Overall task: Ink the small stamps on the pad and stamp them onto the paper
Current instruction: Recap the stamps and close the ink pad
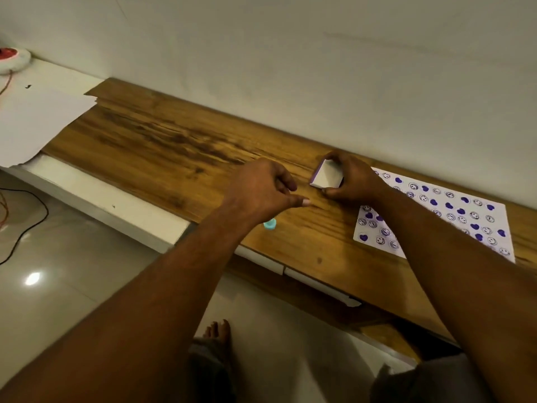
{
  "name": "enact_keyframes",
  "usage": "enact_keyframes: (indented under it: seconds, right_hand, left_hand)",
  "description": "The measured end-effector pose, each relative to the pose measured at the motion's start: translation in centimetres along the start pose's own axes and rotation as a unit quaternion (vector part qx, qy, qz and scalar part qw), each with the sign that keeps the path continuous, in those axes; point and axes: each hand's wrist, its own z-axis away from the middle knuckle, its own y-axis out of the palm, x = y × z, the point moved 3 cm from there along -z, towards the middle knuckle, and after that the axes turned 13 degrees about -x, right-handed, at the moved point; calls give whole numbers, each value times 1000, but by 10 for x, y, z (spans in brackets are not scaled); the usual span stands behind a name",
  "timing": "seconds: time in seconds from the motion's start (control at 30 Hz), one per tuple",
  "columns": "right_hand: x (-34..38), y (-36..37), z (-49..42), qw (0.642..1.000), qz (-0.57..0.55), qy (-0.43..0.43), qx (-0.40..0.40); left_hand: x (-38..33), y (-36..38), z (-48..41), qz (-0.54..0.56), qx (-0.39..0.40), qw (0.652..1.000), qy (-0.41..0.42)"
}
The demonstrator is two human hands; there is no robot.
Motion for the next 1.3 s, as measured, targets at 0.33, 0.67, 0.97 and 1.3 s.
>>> enact_keyframes:
  seconds: [0.33,0.67,0.97,1.3]
  right_hand:
    - [-10,-3,-8,998,-26,-16,46]
    - [-2,-34,-10,996,-54,-49,-53]
    - [-17,-19,-2,998,14,-18,56]
    - [-24,-19,-6,998,-26,28,49]
  left_hand:
    - [27,25,-12,46,-87,994,-46]
    - [56,7,-23,60,-155,983,-77]
    - [72,3,-25,52,-128,986,-94]
    - [81,6,-25,42,-99,989,-106]
